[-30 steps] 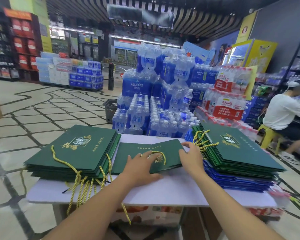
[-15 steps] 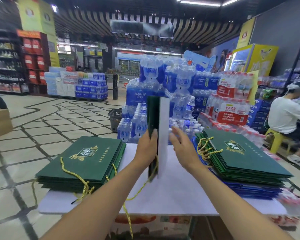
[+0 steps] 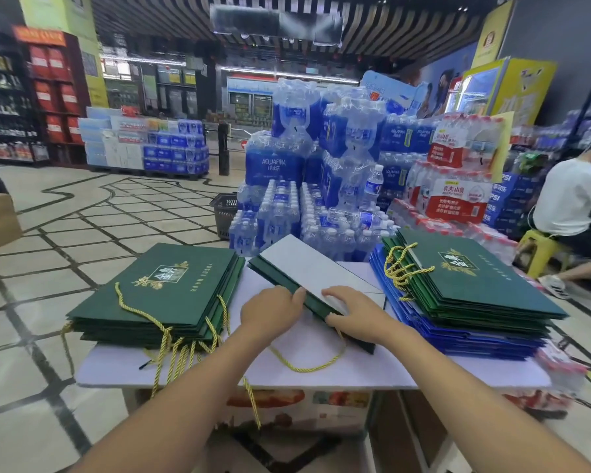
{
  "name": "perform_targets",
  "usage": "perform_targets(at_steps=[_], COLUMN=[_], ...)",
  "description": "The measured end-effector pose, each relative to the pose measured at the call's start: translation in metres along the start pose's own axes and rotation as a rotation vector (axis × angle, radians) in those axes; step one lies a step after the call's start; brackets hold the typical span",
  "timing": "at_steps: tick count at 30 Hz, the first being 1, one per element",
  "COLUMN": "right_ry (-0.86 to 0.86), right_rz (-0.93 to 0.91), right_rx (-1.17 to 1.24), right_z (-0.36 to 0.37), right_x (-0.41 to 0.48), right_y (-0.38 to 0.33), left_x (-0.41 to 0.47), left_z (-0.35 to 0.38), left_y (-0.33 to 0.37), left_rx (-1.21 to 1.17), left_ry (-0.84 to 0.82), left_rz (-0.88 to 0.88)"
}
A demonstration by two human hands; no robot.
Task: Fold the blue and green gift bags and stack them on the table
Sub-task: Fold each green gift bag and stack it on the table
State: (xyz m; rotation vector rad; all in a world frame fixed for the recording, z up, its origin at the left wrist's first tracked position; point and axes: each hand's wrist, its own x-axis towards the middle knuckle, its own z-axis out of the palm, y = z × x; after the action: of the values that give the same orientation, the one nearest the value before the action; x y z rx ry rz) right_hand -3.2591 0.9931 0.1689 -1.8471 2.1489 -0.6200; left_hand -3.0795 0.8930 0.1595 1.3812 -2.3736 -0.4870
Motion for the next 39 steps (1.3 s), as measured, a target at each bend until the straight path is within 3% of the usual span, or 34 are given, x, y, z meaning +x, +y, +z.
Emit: perform_targets(at_steps=[5, 11, 16, 23, 27, 31, 35, 39], right_ry=[-0.081, 0.16, -0.014, 0.011, 0.124, 0.072, 0.033, 0.105], right_rz=[0.054, -0.135, -0.247, -0.153, 0.0, 0.113, 0.129, 0.099], right_rx=[-0.046, -0.112, -0.184, -0.154, -0.125, -0.26, -0.243, -0.21], right_z=[0.016, 0.027, 0.051, 0.021, -0.005, -0.008, 0.002, 0.019], right_x=[-0.003, -0.013, -0.041, -0.021, -0.006, -0.004, 0.0, 0.009], right_y=[0.021, -0.017, -0.052, -0.028, -0.012, 0.009, 0.01, -0.002], left_x=[0.001, 0.005, 0.005, -0.001, -0.011, -0.021, -0.028, -0.031], left_z=[-0.003, 0.006, 0.008, 0.004, 0.007, 0.013, 0.012, 0.012], left_y=[-0.027, -0.049, -0.054, -0.052, -0.054, -0.057, -0.053, -0.054], left_rx=[0.114, 0.199, 0.26, 0.31, 0.175, 0.079, 0.079, 0.062], left_ry=[0.095, -0.028, -0.053, -0.052, -0.028, -0.017, 0.055, 0.093], left_rz=[0.176, 0.266, 0.294, 0.357, 0.395, 0.438, 0.462, 0.467])
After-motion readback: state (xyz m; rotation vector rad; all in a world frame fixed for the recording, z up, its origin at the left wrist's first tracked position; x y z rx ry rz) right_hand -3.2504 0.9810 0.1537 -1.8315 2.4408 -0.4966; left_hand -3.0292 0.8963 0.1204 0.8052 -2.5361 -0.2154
